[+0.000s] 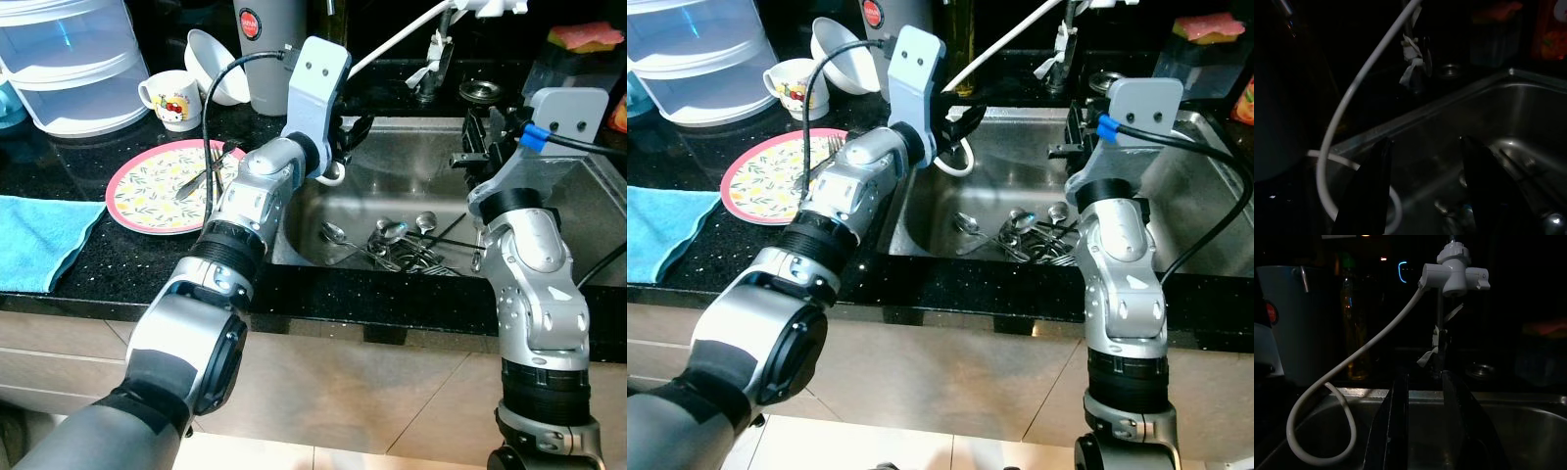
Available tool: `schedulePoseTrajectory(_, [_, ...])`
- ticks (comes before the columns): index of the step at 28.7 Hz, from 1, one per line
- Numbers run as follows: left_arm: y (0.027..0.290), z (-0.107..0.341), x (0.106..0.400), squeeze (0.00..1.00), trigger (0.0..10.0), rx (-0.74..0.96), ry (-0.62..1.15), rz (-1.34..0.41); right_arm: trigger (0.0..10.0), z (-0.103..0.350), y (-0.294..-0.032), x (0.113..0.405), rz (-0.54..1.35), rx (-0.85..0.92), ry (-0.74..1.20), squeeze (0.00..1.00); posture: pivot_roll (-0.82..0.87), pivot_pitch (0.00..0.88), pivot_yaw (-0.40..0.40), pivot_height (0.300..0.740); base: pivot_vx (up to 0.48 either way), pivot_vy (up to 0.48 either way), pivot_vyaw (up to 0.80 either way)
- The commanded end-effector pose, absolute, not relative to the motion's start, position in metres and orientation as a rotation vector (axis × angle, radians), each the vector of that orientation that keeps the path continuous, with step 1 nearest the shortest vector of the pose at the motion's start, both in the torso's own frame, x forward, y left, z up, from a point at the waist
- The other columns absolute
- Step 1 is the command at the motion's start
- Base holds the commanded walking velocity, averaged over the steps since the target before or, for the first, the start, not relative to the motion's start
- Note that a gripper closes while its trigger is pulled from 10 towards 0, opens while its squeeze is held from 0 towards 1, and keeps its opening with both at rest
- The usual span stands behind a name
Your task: Kitchen organization
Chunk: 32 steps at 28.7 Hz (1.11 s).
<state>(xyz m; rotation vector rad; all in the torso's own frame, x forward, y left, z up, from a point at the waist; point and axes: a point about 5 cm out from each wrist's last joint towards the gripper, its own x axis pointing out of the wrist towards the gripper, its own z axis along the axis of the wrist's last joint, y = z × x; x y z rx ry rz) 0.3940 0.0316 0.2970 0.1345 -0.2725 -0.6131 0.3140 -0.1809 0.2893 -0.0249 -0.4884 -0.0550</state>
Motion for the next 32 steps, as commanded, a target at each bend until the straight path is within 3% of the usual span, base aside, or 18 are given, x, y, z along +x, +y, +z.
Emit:
schedulePoseTrajectory(1, [0.034, 0.29, 0.392, 0.0, 10.0, 0.173, -0.253, -0.599, 10.0, 0.291, -0.178, 0.311, -0.038, -0.013, -0.512, 0.0, 0.01, 0.107, 0.076, 0.74, 0.0, 0.0, 0.0])
schedulePoseTrajectory(3, [0.034, 0.288, 0.391, 0.0, 10.0, 0.174, -0.242, -0.591, 10.0, 0.291, -0.176, 0.31, -0.028, -0.01, -0.514, 0.0, 0.01, 0.107, 0.076, 0.74, 0.0, 0.0, 0.0])
schedulePoseTrajectory(9, [0.051, 0.257, 0.397, 0.0, 10.0, 0.175, 0.051, -0.43, 10.0, 0.288, -0.163, 0.31, 0.035, 0.0, -0.511, 0.0, 0.02, 0.106, 0.083, 0.74, 0.0, 0.0, 0.0])
schedulePoseTrajectory(14, [0.06, 0.262, 0.395, 0.0, 10.0, 0.233, 0.013, -0.358, 10.0, 0.286, -0.162, 0.31, 0.04, 0.001, -0.507, 0.0, 0.02, 0.106, 0.083, 0.74, 0.0, 0.0, 0.0])
schedulePoseTrajectory(19, [0.092, 0.269, 0.403, 0.0, 10.0, 0.194, 0.024, -0.132, 10.0, 0.286, -0.164, 0.31, 0.035, 0.0, -0.507, 0.0, 0.02, 0.105, 0.081, 0.74, 0.0, 0.0, 0.0])
schedulePoseTrajectory(23, [0.111, 0.278, 0.409, 0.0, 10.0, 0.161, 0.041, -0.054, 10.0, 0.286, -0.164, 0.31, 0.04, -0.003, -0.509, 0.0, 0.02, 0.102, 0.081, 0.74, 0.0, 0.0, 0.0])
schedulePoseTrajectory(32, [0.134, 0.28, 0.414, 0.0, 10.0, 0.117, 0.11, 0.012, 10.0, 0.286, -0.162, 0.31, 0.045, -0.003, -0.511, 0.0, 0.03, 0.088, 0.082, 0.74, 0.0, 0.0, 0.0])
